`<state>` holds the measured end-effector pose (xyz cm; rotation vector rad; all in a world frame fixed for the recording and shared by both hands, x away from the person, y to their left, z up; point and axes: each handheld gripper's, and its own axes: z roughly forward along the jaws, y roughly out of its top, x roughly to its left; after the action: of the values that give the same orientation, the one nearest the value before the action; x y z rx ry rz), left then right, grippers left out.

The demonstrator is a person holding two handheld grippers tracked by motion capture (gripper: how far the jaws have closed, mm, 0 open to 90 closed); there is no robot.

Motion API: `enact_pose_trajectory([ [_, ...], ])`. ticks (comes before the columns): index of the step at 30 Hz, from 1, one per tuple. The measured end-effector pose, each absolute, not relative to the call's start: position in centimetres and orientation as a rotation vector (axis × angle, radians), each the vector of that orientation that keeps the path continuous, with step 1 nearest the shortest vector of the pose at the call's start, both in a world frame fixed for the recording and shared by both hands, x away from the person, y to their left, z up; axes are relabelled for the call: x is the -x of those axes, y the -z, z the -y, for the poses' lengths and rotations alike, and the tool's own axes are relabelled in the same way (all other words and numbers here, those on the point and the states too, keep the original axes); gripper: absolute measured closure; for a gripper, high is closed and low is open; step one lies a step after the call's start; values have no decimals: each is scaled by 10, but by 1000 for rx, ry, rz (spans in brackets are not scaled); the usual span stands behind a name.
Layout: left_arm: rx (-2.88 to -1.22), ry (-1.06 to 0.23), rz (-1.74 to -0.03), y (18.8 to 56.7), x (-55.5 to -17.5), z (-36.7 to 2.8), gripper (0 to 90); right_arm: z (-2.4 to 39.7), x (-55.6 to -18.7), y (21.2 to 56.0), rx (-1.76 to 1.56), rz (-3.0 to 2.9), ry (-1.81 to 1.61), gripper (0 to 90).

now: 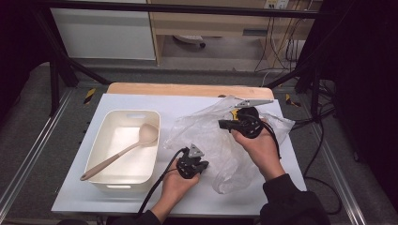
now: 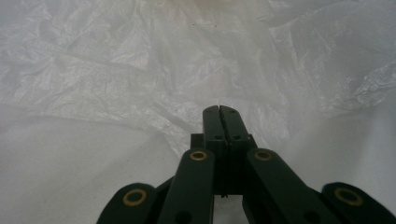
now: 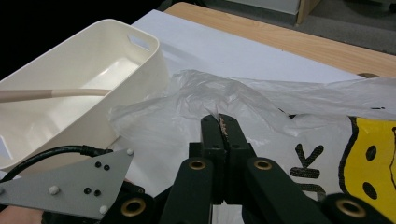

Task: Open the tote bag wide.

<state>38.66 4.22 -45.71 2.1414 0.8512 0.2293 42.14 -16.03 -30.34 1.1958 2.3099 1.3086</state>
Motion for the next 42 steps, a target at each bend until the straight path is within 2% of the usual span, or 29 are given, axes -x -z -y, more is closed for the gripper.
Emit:
enact_pose_trajectory([
  [23,-2123,-234,-864,454,-388,-52,900,149,-422,304,-1206,-2300,-1324,900],
  [42,-2066,-259,-734,387,-358,-60,900,153,-421,309,-1227,-2294,-1316,900],
])
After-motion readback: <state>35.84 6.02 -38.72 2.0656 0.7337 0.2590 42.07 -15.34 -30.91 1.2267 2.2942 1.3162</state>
